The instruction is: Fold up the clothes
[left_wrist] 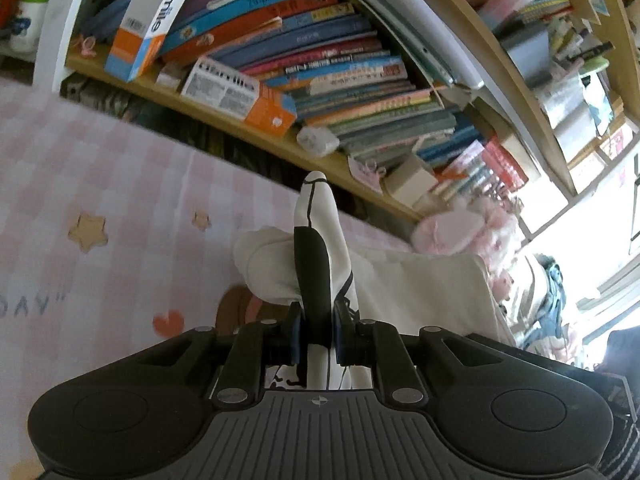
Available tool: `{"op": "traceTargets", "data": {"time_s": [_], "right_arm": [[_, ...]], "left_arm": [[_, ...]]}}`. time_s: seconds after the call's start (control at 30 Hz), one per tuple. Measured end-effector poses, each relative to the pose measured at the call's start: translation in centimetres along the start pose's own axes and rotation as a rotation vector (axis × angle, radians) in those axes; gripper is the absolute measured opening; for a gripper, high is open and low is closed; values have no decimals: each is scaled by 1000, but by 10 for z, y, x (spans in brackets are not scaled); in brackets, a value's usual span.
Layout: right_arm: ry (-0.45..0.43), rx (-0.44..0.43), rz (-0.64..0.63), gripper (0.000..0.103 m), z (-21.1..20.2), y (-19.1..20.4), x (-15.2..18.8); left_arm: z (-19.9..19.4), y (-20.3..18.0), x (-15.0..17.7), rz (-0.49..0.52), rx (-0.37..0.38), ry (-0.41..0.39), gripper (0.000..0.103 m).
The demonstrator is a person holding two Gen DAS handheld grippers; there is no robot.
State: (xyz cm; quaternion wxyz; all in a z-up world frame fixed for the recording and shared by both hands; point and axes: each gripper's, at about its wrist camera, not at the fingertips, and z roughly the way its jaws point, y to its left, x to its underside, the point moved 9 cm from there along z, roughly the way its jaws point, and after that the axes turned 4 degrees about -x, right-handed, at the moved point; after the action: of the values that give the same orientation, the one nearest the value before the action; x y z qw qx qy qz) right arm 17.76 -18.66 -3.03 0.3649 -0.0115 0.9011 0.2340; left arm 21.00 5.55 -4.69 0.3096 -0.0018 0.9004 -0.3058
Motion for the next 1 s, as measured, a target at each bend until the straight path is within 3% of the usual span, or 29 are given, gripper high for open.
{"op": "traceTargets", "data": {"time_s": [0.47, 1.0], "right_arm": [[-20, -15, 9, 18, 62, -16, -42], [-29, -28, 88, 18, 111, -49, -35]], "left_arm": [[52, 19, -41, 1, -29, -22, 14], [92, 50, -49, -35, -51, -19, 14]]}}
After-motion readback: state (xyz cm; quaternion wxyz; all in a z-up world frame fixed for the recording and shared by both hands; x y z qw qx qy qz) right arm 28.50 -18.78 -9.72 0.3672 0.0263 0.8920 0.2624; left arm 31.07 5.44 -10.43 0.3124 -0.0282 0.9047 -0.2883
